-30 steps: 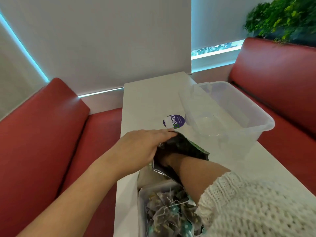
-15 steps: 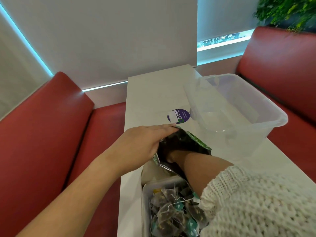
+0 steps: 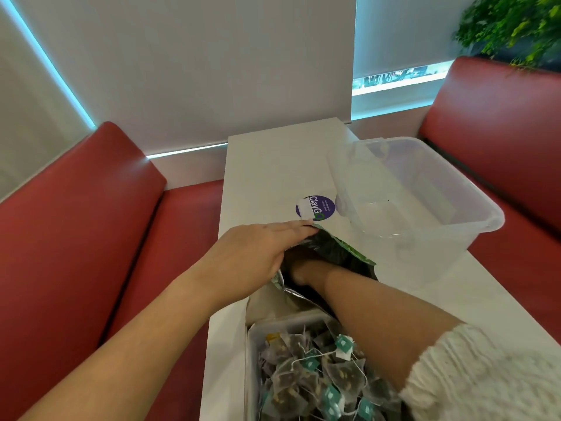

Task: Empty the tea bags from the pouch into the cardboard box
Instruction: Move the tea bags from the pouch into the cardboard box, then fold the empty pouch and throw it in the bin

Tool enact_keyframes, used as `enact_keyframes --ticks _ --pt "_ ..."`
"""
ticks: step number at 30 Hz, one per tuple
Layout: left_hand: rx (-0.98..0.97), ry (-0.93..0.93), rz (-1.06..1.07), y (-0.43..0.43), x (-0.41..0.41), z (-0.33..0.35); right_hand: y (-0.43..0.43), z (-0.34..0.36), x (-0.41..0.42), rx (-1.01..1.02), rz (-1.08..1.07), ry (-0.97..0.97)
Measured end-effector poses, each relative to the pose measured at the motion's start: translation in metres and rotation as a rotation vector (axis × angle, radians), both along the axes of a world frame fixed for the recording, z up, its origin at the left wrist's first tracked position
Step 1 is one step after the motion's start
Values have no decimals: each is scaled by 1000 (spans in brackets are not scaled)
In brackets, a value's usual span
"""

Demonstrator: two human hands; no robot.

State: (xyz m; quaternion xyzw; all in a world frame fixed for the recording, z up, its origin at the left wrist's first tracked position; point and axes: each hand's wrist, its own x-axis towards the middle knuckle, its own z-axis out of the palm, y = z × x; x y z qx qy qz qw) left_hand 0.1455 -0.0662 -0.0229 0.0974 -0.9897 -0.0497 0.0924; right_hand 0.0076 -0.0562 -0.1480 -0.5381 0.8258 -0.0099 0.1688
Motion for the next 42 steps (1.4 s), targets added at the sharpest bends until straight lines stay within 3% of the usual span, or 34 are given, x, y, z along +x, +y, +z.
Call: enact_keyframes --ticks 6,13,22,24,27,29,35,38,42 --pt "-29 -48 25 -1 -4 -10 51 38 4 -24 115 49" --pt "-86 -64 122 -13 -4 -15 152 75 26 -492 190 -196" --pt "-116 27 185 -12 7 -11 165 17 62 -515 287 -172" --pt "-117 36 182 -9 10 -9 149 1 67 -449 299 -128" --pt "-121 45 176 -8 13 -6 132 -13 77 -88 412 59" --pt "-124 57 171 -9 15 -5 130 -20 77 -5 463 118" --pt "-138 76 168 -13 21 -4 159 7 59 -366 429 28" --pt "-140 96 145 -12 26 -4 175 34 43 -576 270 -103" --pt "-147 122 136 -8 39 0 173 44 5 -668 0 -146"
